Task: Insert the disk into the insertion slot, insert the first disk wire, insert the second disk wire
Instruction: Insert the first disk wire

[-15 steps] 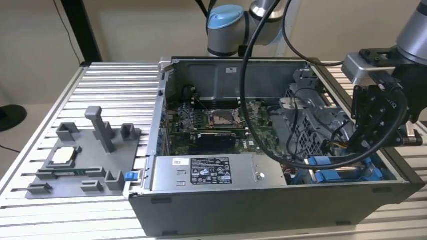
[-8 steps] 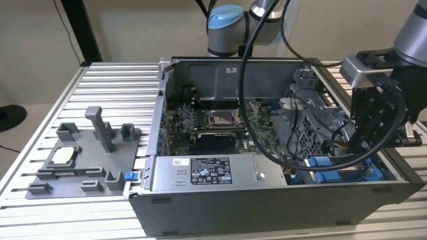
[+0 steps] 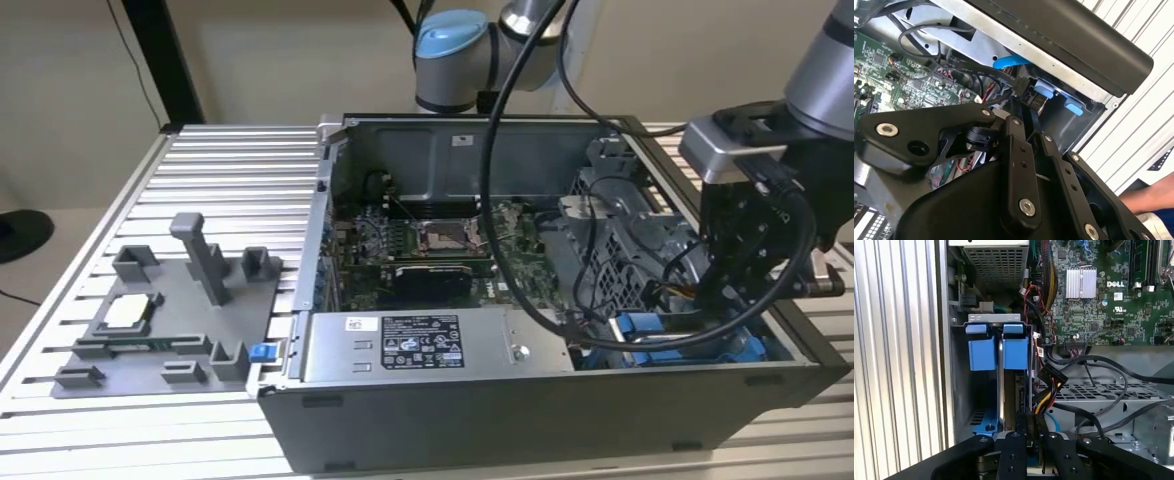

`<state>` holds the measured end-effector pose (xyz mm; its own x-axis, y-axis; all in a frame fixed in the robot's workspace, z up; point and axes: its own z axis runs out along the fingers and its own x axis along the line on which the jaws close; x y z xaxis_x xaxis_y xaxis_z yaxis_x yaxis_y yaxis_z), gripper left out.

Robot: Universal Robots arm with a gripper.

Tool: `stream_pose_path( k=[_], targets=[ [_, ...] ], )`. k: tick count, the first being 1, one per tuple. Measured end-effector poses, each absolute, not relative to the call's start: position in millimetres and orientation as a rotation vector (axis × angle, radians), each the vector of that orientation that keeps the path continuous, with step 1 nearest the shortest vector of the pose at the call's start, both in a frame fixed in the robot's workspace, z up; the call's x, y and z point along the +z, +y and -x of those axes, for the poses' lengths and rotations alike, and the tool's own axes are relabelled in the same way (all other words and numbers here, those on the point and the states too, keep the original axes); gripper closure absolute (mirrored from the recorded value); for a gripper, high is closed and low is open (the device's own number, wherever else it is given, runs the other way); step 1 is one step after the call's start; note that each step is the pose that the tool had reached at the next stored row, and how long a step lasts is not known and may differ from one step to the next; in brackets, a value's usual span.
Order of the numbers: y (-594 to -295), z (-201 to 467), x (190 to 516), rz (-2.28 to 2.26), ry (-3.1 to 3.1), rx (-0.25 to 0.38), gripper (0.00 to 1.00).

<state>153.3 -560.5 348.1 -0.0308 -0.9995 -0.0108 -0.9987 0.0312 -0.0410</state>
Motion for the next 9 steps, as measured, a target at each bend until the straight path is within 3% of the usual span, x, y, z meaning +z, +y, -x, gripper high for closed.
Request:
stream_pose_path(
  k=[9],
  targets=[
    [-563.0,-151.3,346.7,2.193,2.195,-0.036,1.0]
  ],
)
